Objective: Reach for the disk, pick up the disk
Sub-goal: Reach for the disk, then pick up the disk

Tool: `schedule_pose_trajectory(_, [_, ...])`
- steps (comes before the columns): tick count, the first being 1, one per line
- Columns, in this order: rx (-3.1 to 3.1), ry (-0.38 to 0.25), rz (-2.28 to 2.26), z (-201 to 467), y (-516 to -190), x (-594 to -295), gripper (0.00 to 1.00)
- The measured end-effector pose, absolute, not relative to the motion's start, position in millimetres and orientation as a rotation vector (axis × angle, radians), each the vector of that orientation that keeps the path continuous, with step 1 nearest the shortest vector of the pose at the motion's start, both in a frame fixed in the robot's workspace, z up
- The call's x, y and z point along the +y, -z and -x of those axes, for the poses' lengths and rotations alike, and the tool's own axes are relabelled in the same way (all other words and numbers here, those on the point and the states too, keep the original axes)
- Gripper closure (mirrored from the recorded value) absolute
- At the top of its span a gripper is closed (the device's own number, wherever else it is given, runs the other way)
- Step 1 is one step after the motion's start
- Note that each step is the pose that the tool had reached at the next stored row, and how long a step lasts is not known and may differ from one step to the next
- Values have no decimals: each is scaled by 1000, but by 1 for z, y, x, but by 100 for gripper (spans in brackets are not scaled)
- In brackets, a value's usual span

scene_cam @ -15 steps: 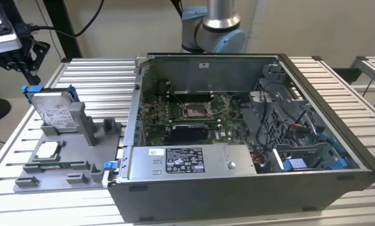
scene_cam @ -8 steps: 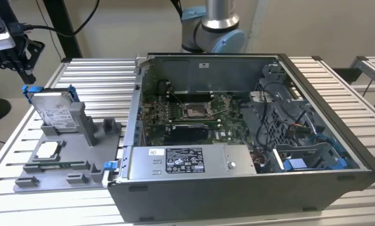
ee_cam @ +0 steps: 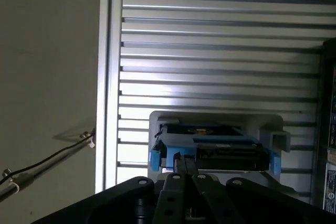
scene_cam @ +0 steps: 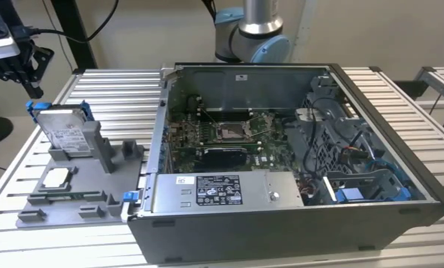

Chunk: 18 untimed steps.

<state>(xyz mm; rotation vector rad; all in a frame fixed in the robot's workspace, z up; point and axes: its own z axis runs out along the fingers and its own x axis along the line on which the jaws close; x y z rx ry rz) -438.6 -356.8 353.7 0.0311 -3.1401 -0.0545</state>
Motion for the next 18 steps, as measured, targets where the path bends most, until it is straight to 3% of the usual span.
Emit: schedule_pose_trajectory(18, [-3137, 54, -117, 439, -354, -357, 100])
